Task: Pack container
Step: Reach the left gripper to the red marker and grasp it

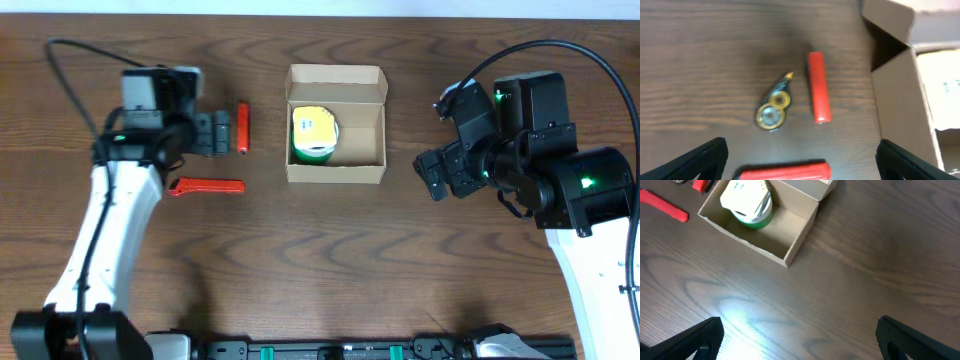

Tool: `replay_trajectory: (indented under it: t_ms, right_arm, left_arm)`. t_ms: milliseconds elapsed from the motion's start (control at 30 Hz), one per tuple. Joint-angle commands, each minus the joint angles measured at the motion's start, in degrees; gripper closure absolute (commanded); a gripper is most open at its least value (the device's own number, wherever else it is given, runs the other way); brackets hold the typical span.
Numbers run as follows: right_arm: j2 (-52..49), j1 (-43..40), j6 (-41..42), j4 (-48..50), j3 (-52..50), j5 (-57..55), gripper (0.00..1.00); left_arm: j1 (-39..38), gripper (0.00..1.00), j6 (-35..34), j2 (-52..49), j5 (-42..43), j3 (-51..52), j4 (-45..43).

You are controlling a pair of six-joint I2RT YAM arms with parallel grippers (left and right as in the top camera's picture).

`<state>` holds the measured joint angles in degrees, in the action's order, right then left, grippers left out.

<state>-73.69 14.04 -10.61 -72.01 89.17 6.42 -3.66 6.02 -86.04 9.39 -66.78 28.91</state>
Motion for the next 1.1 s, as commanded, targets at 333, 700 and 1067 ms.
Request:
replay_trajectory:
  t_ms: [333,700,1067]
  right_arm:
    - [0.7,-0.5,-0.6,0.0,-0.1,-0.4,0.01]
    - [0.7,-0.5,-0.6,0.0,-0.1,-0.4,0.01]
    - [0.7,-0.5,-0.6,0.0,-0.1,-0.4,0.01]
  left_arm:
    - [-8.5,0.04,-4.4,-15.0,-7.8,-1.0,-10.8]
    - [-8.8,0.05,-8.7,-22.2,-7.9,-1.0,-17.2]
    - [-8.8,0.09,-9.5,-26.6,-6.8,-1.0,-20.4]
